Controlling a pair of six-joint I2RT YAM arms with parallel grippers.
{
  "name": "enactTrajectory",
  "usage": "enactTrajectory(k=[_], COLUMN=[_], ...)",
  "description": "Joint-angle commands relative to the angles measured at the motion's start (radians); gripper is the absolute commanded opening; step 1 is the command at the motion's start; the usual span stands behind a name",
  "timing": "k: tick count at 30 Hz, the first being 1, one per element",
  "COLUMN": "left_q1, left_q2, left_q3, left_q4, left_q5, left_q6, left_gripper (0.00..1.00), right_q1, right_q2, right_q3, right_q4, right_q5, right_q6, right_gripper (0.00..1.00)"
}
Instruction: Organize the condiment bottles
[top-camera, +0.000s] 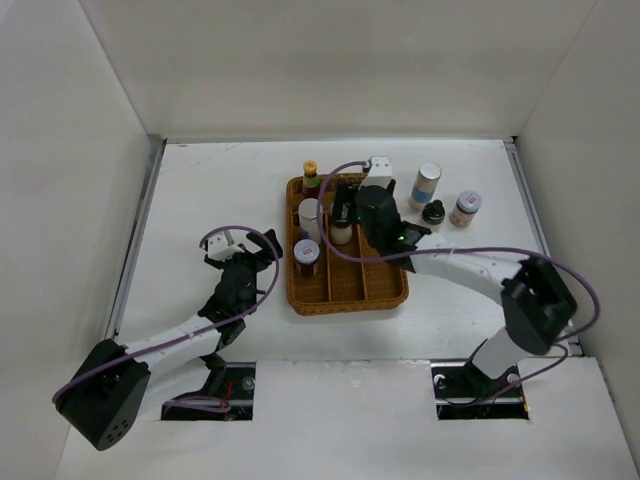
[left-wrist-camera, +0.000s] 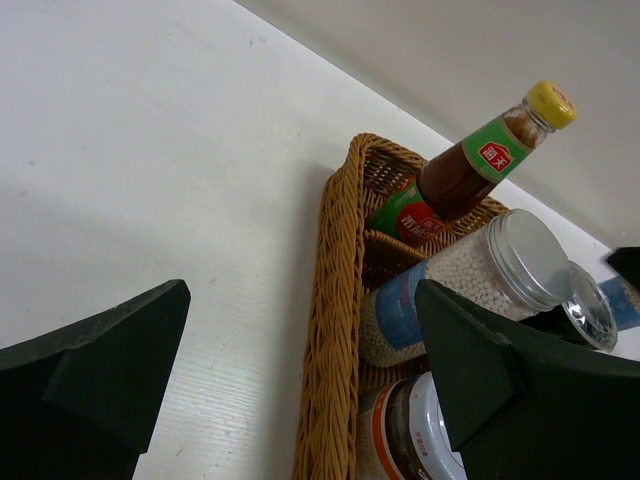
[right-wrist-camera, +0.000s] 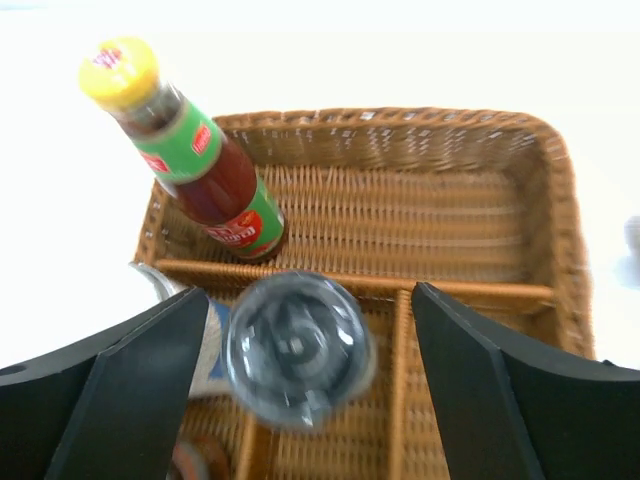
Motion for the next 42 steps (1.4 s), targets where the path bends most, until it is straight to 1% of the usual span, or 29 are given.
enactTrajectory(k=[1, 3, 7, 10, 12, 14, 16, 18, 21, 22, 23, 26, 27, 28, 29, 33, 36, 39, 42], left_q1=[0.011, 0.009, 0.012, 0.011, 0.011, 0.014, 0.014, 0.012, 0.015, 0.015, 0.015, 0.015, 0.015, 0.017, 0.017, 0.017, 0.020, 0.018, 0.025], left_q2=[-0.002, -0.008, 0.001, -0.006, -0.010, 0.006, 0.006, -0.002, 0.012, 0.012, 0.007, 0.003, 0.010, 0.013, 0.012, 0.004, 0.024, 0.026, 0.035], left_q3=[-0.001, -0.003, -0.001, -0.003, -0.006, -0.001, 0.000, -0.004, 0.000, 0.003, 0.002, -0.001, -0.001, 0.003, 0.003, -0.003, 0.006, 0.006, 0.011], left_q4=[0.040, 0.040, 0.040, 0.039, 0.043, 0.043, 0.039, 0.045, 0.045, 0.039, 0.039, 0.042, 0.043, 0.039, 0.039, 0.042, 0.039, 0.046, 0.039], left_q5=[0.014, 0.015, 0.017, 0.023, 0.024, 0.024, 0.029, 0.034, 0.034, 0.035, 0.038, 0.037, 0.037, 0.038, 0.038, 0.034, 0.044, 0.049, 0.049], left_q6=[-0.012, -0.012, -0.015, -0.016, -0.021, -0.023, -0.023, -0.024, -0.026, -0.026, -0.026, -0.026, -0.026, -0.026, -0.026, -0.026, -0.027, -0.029, -0.029], left_gripper=[1.00, 1.00, 1.00, 1.00, 1.00, 1.00, 1.00, 1.00, 1.00, 1.00, 1.00, 1.00, 1.00, 1.00, 1.00, 1.00, 1.00, 1.00, 1.00], right_q1=[-0.032, -0.084, -0.231, -0.346, -0.397, -0.437, -0.461, -0.475, -0.486, -0.486, -0.487, -0.490, -0.486, -0.486, -0.472, -0.319, -0.192, -0.078, 0.037], right_q2=[-0.174, -0.240, -0.331, -0.363, -0.360, -0.328, -0.285, -0.255, -0.203, -0.181, -0.161, -0.144, -0.155, -0.175, -0.207, -0.394, -0.506, -0.532, -0.492], right_q3=[-0.070, -0.137, -0.269, -0.335, -0.344, -0.323, -0.299, -0.288, -0.256, -0.242, -0.231, -0.228, -0.232, -0.242, -0.251, -0.291, -0.301, -0.291, -0.265], right_q4=[-0.004, -0.011, -0.020, -0.038, -0.055, -0.081, -0.089, -0.077, -0.074, -0.072, -0.070, -0.052, -0.044, -0.034, -0.026, -0.030, -0.060, -0.096, -0.095], right_q5=[0.038, 0.048, 0.104, 0.104, 0.079, 0.007, -0.052, -0.069, -0.104, -0.109, -0.113, -0.091, -0.075, -0.049, -0.014, 0.089, 0.094, 0.063, 0.017], right_q6=[0.019, 0.025, 0.048, 0.062, 0.056, 0.047, 0.029, 0.030, 0.035, 0.035, 0.036, 0.048, 0.048, 0.042, 0.033, -0.040, -0.056, -0.022, 0.024], right_gripper=[0.91, 0.91, 0.91, 0.96, 0.98, 0.98, 0.98, 0.97, 0.93, 0.90, 0.85, 0.61, 0.55, 0.51, 0.50, 0.50, 0.50, 0.50, 0.50])
